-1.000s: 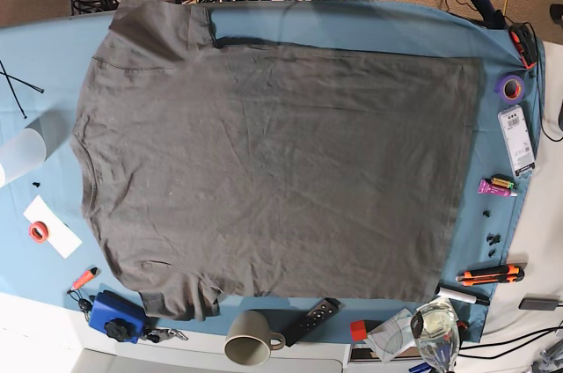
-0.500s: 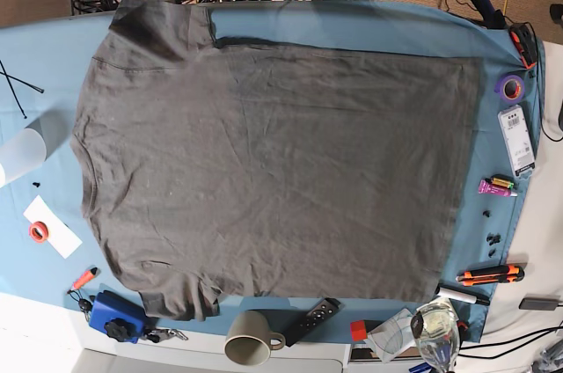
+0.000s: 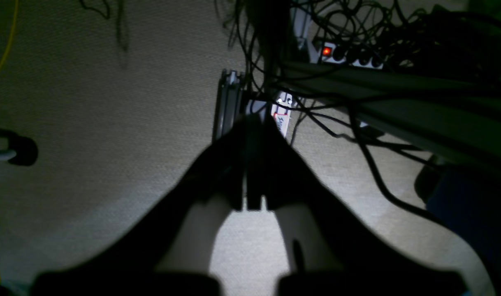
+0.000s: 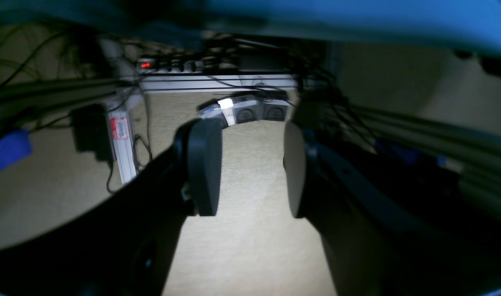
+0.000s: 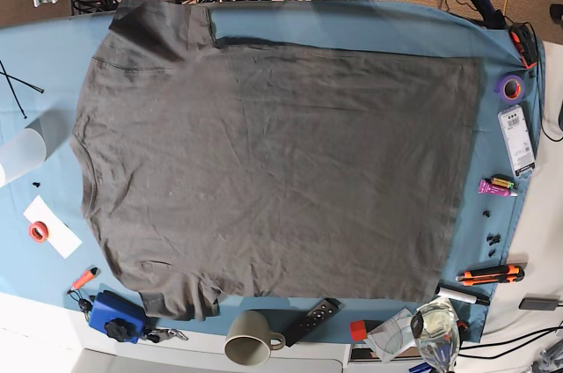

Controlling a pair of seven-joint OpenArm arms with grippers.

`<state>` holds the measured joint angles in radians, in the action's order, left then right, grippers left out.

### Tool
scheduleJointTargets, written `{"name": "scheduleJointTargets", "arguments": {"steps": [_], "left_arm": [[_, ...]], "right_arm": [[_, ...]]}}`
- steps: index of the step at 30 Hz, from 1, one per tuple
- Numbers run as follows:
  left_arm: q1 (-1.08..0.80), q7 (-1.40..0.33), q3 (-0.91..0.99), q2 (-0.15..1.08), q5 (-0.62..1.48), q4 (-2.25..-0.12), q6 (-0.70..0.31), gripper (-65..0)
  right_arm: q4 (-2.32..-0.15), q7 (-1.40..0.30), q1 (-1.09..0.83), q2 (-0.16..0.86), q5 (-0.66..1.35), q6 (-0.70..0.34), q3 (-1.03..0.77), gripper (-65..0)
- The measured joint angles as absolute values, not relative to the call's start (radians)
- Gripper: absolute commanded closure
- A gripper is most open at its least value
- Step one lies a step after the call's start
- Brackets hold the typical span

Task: Fold the T-shirt properly
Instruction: 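Move the right gripper to the grey shirt's shoulder and grasp it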

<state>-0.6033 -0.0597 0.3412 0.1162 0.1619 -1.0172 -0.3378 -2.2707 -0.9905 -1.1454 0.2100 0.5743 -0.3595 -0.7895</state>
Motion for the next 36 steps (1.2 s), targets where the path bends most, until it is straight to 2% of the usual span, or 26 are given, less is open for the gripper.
{"name": "scheduleJointTargets", "arguments": {"steps": [2,5,11,14,18,22,24,26,31,36], "left_arm": [[-0.603,-0.06,0.342,0.117,0.162,-1.017,-0.337,0.0],[-0.604,-0.065,0.341,0.117,0.162,-1.017,-0.338,0.0],[-0.609,-0.07,0.342,0.155,0.162,-1.017,-0.36,0.0],[-0.609,-0.07,0.342,0.162,0.162,-1.017,-0.36,0.0],[-0.609,-0.07,0.342,0.161,0.162,-1.017,-0.361,0.0],[-0.609,-0.07,0.342,0.166,0.162,-1.017,-0.361,0.0],[-0.611,-0.07,0.342,0.167,0.162,-1.017,-0.36,0.0],[-0.611,-0.071,0.341,0.167,0.162,-1.017,-0.361,0.0],[-0.611,-0.071,0.341,0.17,0.162,-1.017,-0.361,0.0],[-0.611,-0.07,0.341,0.17,0.162,-1.017,-0.364,0.0]], "right_arm": [[-2.271,-1.042,-1.118,0.21,0.599,-0.364,-0.79,-25.1],[-2.271,-1.041,-1.102,0.208,0.72,-0.472,-0.79,-25.1],[-2.254,-1.031,-1.077,0.194,0.749,-0.546,-0.791,-25.1],[-2.175,-0.996,-1.07,0.191,0.78,-0.581,-0.791,-25.1],[-1.997,-1.039,-0.974,0.188,0.936,-0.697,-0.825,-25.1],[-1.807,-1.129,-0.882,0.186,1.111,-0.691,-0.94,-25.1],[-1.734,-1.229,-0.847,0.203,1.231,-0.693,-0.989,-25.1],[-1.666,-1.26,-0.822,0.229,1.306,-0.697,-1.005,-25.1],[-1.512,-1.309,-0.742,0.294,1.369,-0.693,-1.005,-25.1],[-1.472,-1.406,-0.681,0.316,1.441,-0.693,-1.003,-25.1]]}}
